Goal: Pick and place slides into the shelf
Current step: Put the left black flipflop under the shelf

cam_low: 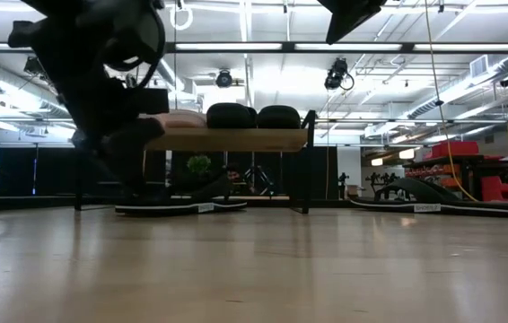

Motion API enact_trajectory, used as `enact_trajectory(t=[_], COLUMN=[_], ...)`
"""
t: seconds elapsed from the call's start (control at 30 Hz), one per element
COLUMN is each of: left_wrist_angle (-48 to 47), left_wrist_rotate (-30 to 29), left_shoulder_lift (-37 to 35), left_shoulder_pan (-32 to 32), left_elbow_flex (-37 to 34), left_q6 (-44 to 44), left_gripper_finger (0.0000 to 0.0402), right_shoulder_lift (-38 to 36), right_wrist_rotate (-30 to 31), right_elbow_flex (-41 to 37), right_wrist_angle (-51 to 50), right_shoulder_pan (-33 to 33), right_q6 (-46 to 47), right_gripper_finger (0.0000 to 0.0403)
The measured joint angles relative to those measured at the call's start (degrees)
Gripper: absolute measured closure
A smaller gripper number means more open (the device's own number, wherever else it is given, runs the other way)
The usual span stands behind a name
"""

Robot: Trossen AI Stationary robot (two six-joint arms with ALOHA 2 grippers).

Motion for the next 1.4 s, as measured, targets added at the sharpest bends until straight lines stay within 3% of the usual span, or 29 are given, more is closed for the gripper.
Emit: enact_trajectory(t=[0.47,0.73,1.07,1.23,1.4], left_wrist_angle=[0.57,12.38,14.11,15.22,16.48], left_wrist_rotate=[0.05,1.87,1.51,5.0,6.73], left_shoulder_lift=[3.46,3.8,3.8,3.8,3.8], left_shoulder_pan=[4.97,6.09,15.62,19.63,16.84], left_elbow_flex=[0.11,-0.02,-0.02,-0.02,-0.02], left_q6=[2.64,5.9,8.85,10.98,11.16], left_gripper_finger=[0.0398,0.0399,0.0399,0.0399,0.04], right_shoulder_lift=[0.0,0.0,0.0,0.0,0.0], right_wrist_rotate=[0.2,0.22,0.24,0.24,0.24], right_elbow_flex=[0.0,0.0,0.0,0.0,0.0], right_wrist_angle=[0.06,0.17,0.17,0.17,0.17], right_shoulder_pan=[-0.02,-0.02,-0.02,-0.02,-0.02], right_q6=[-1.1,-1.36,-1.4,-1.42,-1.44], right_gripper_finger=[0.0391,0.039,0.039,0.0391,0.039])
